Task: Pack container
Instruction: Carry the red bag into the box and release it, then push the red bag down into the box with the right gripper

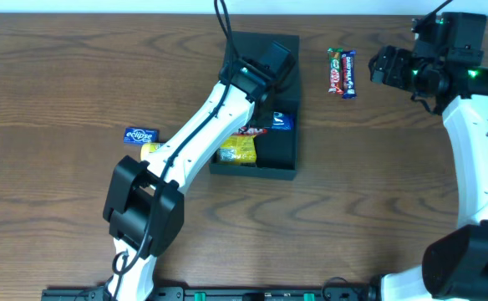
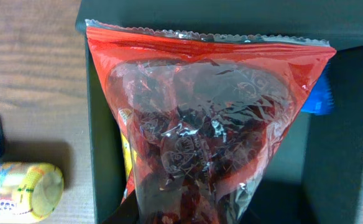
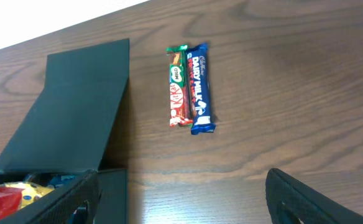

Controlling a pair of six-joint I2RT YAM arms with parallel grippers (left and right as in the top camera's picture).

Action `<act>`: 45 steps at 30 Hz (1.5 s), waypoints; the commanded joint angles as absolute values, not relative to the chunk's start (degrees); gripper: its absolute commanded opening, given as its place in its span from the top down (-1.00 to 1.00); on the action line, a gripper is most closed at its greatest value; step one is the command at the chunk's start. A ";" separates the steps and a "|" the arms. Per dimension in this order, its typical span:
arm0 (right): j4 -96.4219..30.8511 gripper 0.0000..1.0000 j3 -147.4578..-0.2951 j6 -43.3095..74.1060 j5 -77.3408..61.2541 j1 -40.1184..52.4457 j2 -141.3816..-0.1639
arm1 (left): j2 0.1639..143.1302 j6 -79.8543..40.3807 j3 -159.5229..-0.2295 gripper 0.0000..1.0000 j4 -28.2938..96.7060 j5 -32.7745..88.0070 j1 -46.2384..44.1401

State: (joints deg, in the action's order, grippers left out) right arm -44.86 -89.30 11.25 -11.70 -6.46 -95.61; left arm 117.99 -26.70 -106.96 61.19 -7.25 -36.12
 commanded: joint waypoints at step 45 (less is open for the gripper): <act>-45.41 0.97 -89.54 3.14 -30.02 20.36 -106.10 | 106.37 -11.97 -106.52 -0.30 55.40 3.97 -8.25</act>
State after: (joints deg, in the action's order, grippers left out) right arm -45.47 -89.30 4.03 -27.49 18.59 -102.94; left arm 105.16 -16.10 -107.04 55.29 -0.30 -9.54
